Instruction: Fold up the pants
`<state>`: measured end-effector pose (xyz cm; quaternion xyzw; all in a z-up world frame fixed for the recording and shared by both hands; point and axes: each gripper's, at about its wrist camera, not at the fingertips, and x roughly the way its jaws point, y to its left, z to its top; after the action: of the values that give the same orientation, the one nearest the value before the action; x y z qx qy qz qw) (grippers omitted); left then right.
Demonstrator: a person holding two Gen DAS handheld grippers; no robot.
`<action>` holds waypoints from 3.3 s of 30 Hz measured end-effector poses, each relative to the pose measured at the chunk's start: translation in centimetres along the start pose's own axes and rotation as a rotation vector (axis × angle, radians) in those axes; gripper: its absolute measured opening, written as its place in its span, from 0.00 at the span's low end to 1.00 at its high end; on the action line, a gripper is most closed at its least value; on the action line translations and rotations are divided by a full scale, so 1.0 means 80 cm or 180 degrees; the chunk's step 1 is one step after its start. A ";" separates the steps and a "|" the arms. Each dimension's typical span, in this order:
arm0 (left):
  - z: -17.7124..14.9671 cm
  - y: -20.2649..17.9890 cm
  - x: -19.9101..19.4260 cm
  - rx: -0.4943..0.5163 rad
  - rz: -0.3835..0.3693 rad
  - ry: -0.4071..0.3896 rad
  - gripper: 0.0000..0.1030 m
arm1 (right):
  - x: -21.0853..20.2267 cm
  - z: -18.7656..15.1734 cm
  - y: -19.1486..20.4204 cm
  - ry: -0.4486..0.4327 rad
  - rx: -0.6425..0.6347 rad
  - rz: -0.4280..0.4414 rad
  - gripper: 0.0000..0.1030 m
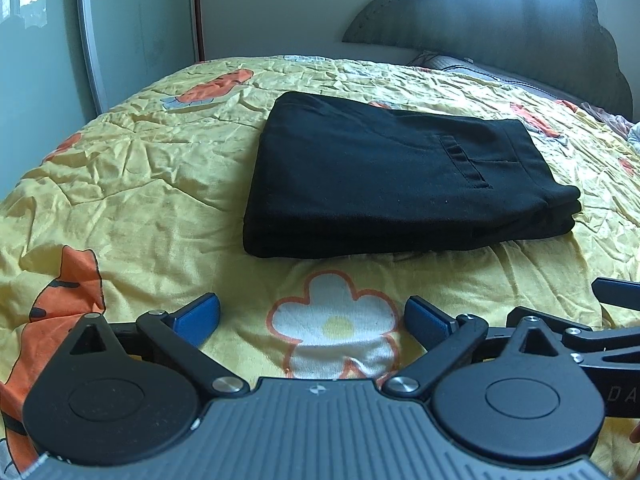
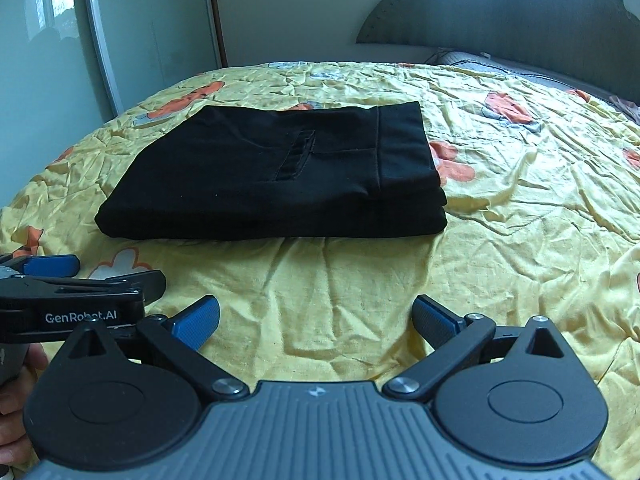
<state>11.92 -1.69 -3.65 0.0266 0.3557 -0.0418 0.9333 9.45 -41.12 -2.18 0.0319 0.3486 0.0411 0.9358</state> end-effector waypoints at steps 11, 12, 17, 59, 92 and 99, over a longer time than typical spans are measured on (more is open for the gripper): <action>-0.007 -0.001 0.000 0.0006 0.0029 -0.0109 1.00 | 0.007 -0.009 0.001 -0.0051 -0.0063 -0.0053 1.00; -0.007 -0.001 0.000 0.0005 0.0028 -0.0117 1.00 | 0.007 -0.010 0.001 -0.0068 -0.0062 -0.0052 1.00; -0.009 -0.001 -0.001 0.0002 0.0023 -0.0149 1.00 | 0.007 -0.014 0.000 -0.0131 -0.0082 -0.0057 1.00; -0.010 0.001 -0.002 0.0004 0.0030 -0.0168 1.00 | 0.006 -0.015 0.003 -0.0162 -0.0063 -0.0141 1.00; -0.010 0.000 -0.003 0.0003 0.0027 -0.0171 1.00 | 0.009 -0.014 -0.002 -0.0167 0.0044 -0.0332 1.00; -0.010 0.000 -0.003 0.0009 0.0031 -0.0171 1.00 | 0.009 -0.014 -0.002 -0.0166 0.0044 -0.0332 1.00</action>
<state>11.22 -1.62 -4.11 0.0284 0.3303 -0.0385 0.9427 9.28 -41.14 -3.48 0.0212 0.3256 -0.0110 0.9452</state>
